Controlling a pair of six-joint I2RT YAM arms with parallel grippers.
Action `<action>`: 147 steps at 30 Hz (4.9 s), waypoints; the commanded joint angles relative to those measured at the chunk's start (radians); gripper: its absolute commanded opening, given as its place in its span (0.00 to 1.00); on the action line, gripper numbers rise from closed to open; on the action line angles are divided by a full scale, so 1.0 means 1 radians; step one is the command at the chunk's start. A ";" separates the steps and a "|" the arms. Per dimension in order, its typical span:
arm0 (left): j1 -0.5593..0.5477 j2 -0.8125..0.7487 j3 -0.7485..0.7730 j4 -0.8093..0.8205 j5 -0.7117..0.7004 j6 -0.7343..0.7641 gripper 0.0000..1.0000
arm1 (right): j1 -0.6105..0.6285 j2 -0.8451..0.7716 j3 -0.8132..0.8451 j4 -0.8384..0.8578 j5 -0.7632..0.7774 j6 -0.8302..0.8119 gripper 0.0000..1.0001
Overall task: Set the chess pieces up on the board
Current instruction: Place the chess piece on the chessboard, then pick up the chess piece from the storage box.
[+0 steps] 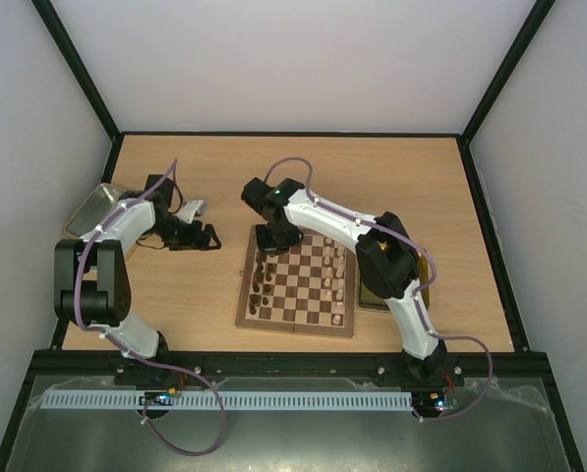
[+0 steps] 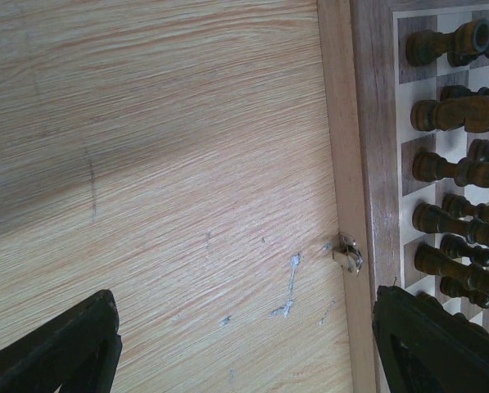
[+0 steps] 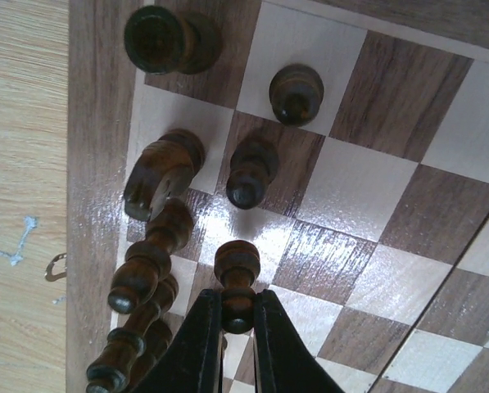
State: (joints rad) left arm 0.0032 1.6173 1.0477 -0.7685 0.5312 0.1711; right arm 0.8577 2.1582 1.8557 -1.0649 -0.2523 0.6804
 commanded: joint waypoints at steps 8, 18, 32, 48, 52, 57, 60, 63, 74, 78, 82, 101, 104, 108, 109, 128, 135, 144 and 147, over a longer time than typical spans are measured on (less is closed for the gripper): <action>0.005 -0.013 -0.008 -0.012 0.012 -0.002 0.84 | 0.004 0.046 -0.004 0.003 0.020 -0.010 0.02; 0.006 -0.007 -0.008 -0.014 0.016 -0.001 0.84 | 0.003 0.036 0.000 0.002 0.021 -0.009 0.15; 0.006 -0.008 -0.009 -0.011 0.016 -0.003 0.84 | 0.001 0.031 0.072 -0.042 0.045 -0.009 0.17; 0.006 -0.020 -0.011 -0.007 0.009 -0.005 0.84 | -0.059 -0.198 -0.079 -0.084 0.127 0.020 0.17; 0.006 -0.018 -0.012 -0.007 0.009 -0.006 0.84 | -0.152 -0.393 -0.284 -0.061 0.144 0.058 0.17; 0.006 -0.017 -0.012 -0.006 0.004 -0.007 0.84 | -0.298 -0.646 -0.571 -0.027 0.143 0.108 0.18; 0.006 -0.017 -0.013 -0.006 0.000 -0.008 0.84 | -0.360 -0.755 -0.700 -0.017 0.130 0.134 0.19; 0.006 -0.017 -0.012 -0.006 -0.005 -0.009 0.84 | -0.391 -0.856 -0.799 -0.013 0.120 0.163 0.20; 0.006 -0.017 -0.014 -0.002 -0.011 -0.014 0.84 | -0.482 -1.040 -1.068 0.071 0.067 0.224 0.22; 0.006 -0.021 -0.014 -0.002 -0.014 -0.016 0.84 | -0.544 -1.039 -1.113 0.111 0.058 0.208 0.22; 0.004 -0.025 -0.015 0.000 -0.016 -0.017 0.84 | -0.616 -1.027 -1.140 0.137 0.066 0.167 0.22; 0.001 -0.025 -0.013 -0.002 -0.023 -0.019 0.84 | -0.755 -0.942 -1.162 0.205 0.028 0.064 0.22; 0.001 -0.025 -0.013 -0.002 -0.025 -0.018 0.84 | -0.756 -0.929 -1.168 0.213 0.021 0.058 0.22; 0.001 -0.020 -0.011 -0.004 -0.026 -0.018 0.84 | -0.755 -0.917 -1.172 0.222 0.017 0.045 0.22; 0.000 -0.018 -0.012 -0.005 -0.025 -0.017 0.84 | -0.755 -0.910 -1.172 0.223 0.015 0.044 0.22; -0.003 -0.007 -0.015 -0.001 -0.022 -0.016 0.84 | -0.756 -0.888 -1.202 0.252 0.013 0.039 0.05; -0.005 -0.001 -0.016 0.000 -0.017 -0.013 0.84 | -0.755 -0.925 -1.109 0.143 0.116 -0.002 0.02; -0.005 0.001 -0.015 0.000 -0.016 -0.013 0.84 | -0.755 -0.958 -1.031 0.075 0.134 -0.006 0.02; -0.005 0.001 -0.017 0.001 -0.016 -0.013 0.84 | -0.743 -0.964 -0.998 0.052 0.153 -0.006 0.02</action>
State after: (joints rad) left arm 0.0029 1.6173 1.0458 -0.7673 0.5117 0.1566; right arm 0.1051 1.2171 0.8036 -0.9394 -0.1516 0.6834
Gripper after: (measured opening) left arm 0.844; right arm 0.064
